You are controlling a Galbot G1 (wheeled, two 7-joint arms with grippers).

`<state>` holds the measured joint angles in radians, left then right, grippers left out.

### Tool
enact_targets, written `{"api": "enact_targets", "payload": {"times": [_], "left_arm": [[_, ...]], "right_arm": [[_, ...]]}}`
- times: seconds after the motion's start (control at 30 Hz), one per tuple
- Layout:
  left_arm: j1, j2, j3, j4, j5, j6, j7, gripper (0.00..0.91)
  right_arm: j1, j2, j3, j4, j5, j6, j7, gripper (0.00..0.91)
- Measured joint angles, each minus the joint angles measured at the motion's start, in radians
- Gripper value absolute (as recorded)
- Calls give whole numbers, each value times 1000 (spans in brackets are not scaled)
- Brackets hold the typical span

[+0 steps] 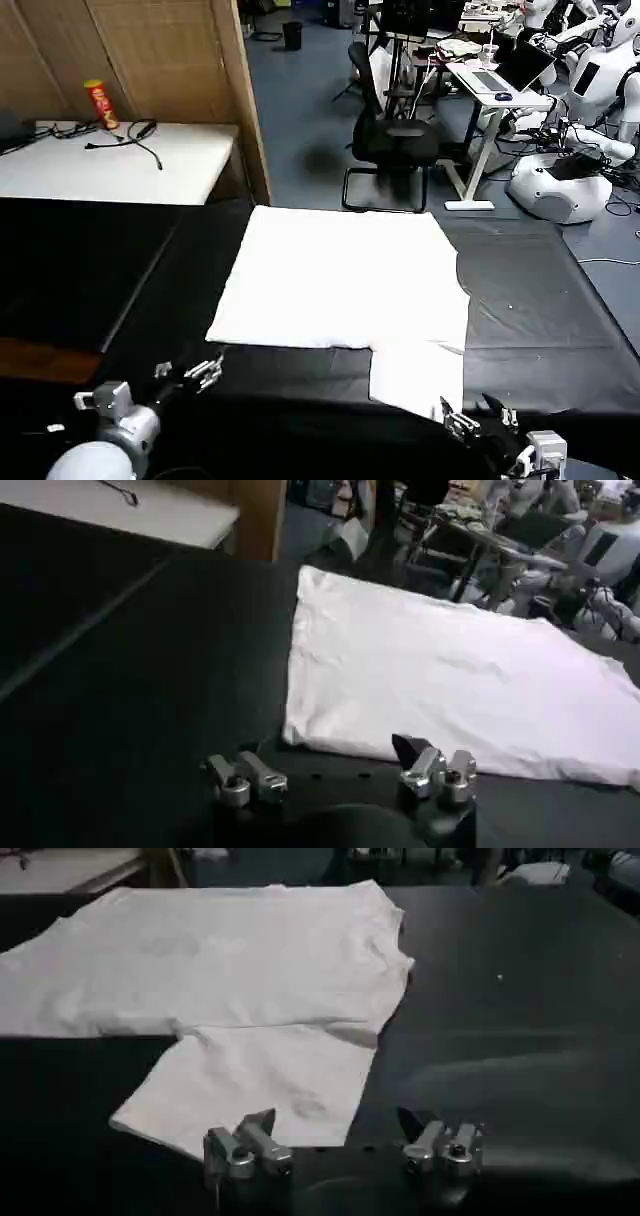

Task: Fold and organize the clothes.

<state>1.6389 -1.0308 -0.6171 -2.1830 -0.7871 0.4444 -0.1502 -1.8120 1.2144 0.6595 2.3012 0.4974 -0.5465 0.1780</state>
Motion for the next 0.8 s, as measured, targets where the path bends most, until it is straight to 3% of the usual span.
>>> {"api": "enact_targets", "payload": {"times": [0.13,0.47,0.5,0.57,0.6,0.63,0.67,0.8], "left_arm": [[-24,0,12,19,18,7,31,878],[-147,-8,64,147,21,-11,12,878],[-155,-8,67,160,23,-12,12,692],[-170,-6,73,185,26,-13,15,341],[-176,-6,77,198,28,-14,17,146],[-179,-6,80,206,30,-14,19,39],[-182,-6,82,211,31,-16,20,0],[-180,-6,86,222,42,-19,20,0]], "right_arm": [[33,14,-15,-31,-28,-1,-3,878],[77,56,-47,-91,-78,4,-5,878],[77,60,-50,-94,-83,5,-5,702],[76,65,-52,-96,-87,6,-5,575],[74,66,-53,-95,-88,6,-5,361],[73,67,-53,-95,-90,7,-5,88],[70,69,-53,-92,-91,9,-5,68],[55,70,-52,-78,-96,12,-4,0]]}}
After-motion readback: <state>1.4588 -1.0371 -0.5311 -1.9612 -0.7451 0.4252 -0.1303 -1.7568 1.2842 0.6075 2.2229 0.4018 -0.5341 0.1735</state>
